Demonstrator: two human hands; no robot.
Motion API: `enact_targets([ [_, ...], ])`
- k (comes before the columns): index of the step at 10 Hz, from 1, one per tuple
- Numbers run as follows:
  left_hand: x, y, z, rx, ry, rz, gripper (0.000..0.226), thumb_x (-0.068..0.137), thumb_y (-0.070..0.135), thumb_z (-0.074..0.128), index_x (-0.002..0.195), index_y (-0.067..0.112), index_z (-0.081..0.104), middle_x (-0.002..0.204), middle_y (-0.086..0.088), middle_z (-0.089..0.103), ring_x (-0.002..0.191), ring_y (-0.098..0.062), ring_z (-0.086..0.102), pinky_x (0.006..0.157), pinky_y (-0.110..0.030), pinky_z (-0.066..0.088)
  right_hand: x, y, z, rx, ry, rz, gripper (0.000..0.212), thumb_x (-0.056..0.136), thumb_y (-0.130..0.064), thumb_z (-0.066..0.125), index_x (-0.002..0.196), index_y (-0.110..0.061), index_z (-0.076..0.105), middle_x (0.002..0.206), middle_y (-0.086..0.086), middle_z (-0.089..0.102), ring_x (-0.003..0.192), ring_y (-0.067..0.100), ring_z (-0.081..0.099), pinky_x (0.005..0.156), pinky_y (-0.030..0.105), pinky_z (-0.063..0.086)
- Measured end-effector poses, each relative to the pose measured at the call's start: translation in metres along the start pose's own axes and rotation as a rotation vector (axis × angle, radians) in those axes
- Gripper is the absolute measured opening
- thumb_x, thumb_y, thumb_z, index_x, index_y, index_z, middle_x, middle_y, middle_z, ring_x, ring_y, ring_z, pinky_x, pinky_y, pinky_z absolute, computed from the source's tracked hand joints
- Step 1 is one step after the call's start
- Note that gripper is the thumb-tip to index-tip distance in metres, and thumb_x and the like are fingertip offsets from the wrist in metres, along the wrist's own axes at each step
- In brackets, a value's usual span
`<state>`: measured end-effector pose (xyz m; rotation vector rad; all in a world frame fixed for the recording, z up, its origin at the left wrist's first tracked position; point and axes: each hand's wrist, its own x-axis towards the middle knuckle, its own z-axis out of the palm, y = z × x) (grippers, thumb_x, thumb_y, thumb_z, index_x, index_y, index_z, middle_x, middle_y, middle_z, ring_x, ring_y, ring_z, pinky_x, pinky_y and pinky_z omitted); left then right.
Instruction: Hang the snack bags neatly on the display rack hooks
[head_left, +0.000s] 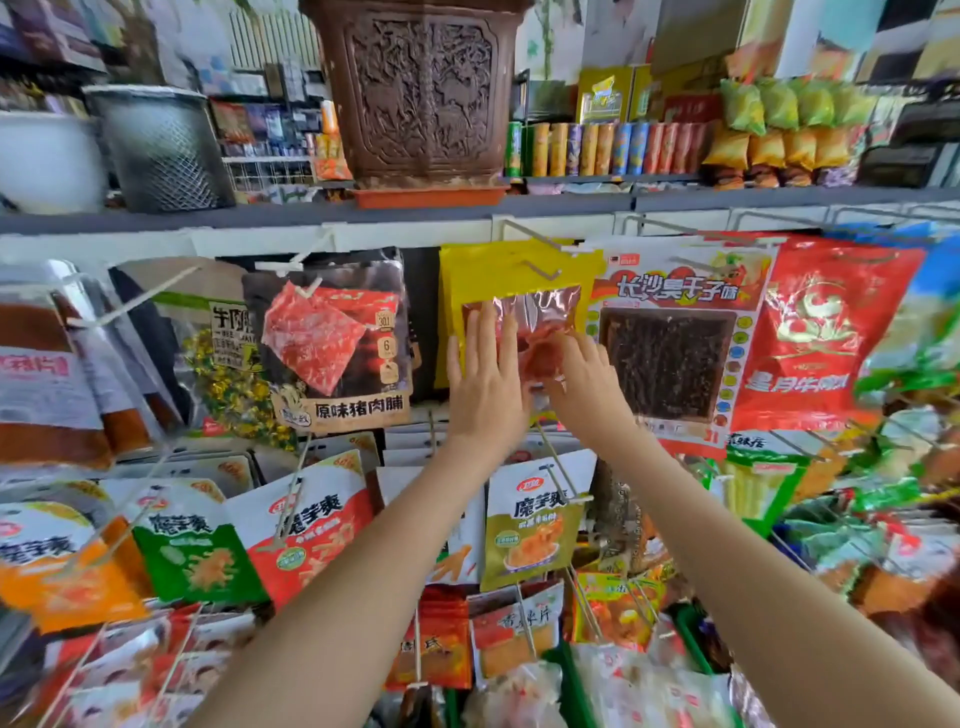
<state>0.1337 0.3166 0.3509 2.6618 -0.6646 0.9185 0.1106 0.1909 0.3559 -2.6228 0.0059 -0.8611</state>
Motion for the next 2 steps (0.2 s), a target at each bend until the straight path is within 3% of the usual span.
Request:
enact_targets([
  [1, -0.021, 0.008, 0.007, -0.018, -0.087, -0.014, 0.071, 0.090, 0.030, 0.053, 0.147, 0.008, 0.017, 0.156, -0.014, 0.007, 0.144, -0.029, 0.007, 0.115, -0.044, 0.007, -0.017, 0.008, -0.003, 0.035, -0.136, -0.003, 0.036, 0.091, -0.013, 0.052, 0.125, -0.006, 0.046, 0.123, 0.014, 0.049, 0.118, 0.032, 0.041, 0.095, 0.040, 0.036],
  [2, -0.041, 0.020, 0.002, -0.038, -0.158, -0.025, 0.065, 0.091, 0.031, 0.052, 0.145, 0.009, 0.022, 0.155, -0.012, 0.010, 0.140, -0.030, 0.016, 0.113, -0.043, 0.019, -0.033, 0.014, -0.018, 0.148, -0.160, 0.038, 0.021, 0.092, -0.012, 0.049, 0.110, -0.009, 0.060, 0.097, 0.011, 0.060, 0.095, 0.028, 0.055, 0.077, 0.032, 0.040],
])
